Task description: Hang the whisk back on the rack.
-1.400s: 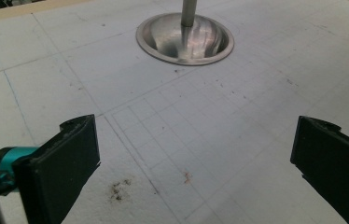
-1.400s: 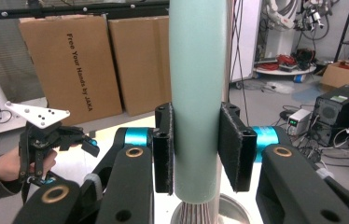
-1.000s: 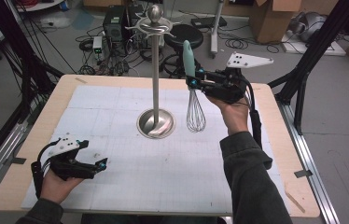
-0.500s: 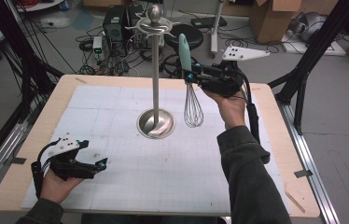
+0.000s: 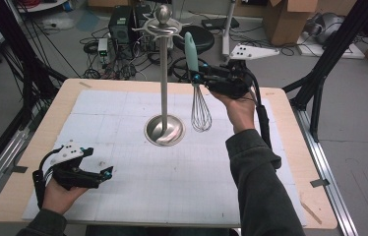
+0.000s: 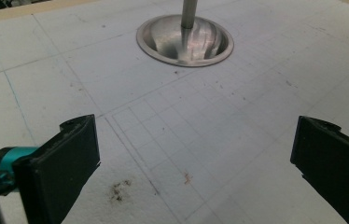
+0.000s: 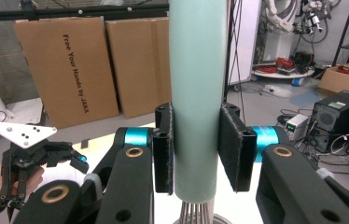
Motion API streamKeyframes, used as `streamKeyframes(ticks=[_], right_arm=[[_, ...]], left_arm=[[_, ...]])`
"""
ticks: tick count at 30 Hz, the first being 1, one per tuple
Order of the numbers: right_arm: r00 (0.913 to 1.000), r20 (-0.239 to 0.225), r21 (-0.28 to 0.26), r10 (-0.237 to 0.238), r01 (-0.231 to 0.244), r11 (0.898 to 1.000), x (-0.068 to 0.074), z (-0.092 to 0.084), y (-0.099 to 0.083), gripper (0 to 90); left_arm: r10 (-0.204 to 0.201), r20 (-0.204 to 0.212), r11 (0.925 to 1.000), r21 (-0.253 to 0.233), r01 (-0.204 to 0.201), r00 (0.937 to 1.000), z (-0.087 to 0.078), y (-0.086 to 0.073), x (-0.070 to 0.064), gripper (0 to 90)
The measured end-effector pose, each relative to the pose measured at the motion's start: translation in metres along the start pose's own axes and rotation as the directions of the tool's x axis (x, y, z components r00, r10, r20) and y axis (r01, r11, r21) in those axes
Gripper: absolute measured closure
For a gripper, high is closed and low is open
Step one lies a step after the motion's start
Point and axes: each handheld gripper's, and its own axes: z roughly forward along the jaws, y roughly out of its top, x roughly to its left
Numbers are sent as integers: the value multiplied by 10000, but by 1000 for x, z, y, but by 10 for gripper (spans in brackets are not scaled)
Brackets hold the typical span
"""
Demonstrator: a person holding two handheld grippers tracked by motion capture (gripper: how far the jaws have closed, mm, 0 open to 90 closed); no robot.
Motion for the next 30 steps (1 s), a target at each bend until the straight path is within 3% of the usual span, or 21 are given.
streamKeyframes(ticks=[30], right_arm=[[9999, 126, -30, 45, -45, 10000, -3, 15, 2, 690]], left_arm=[[0, 6, 10000, -3, 0, 10000, 0, 0, 0, 17]])
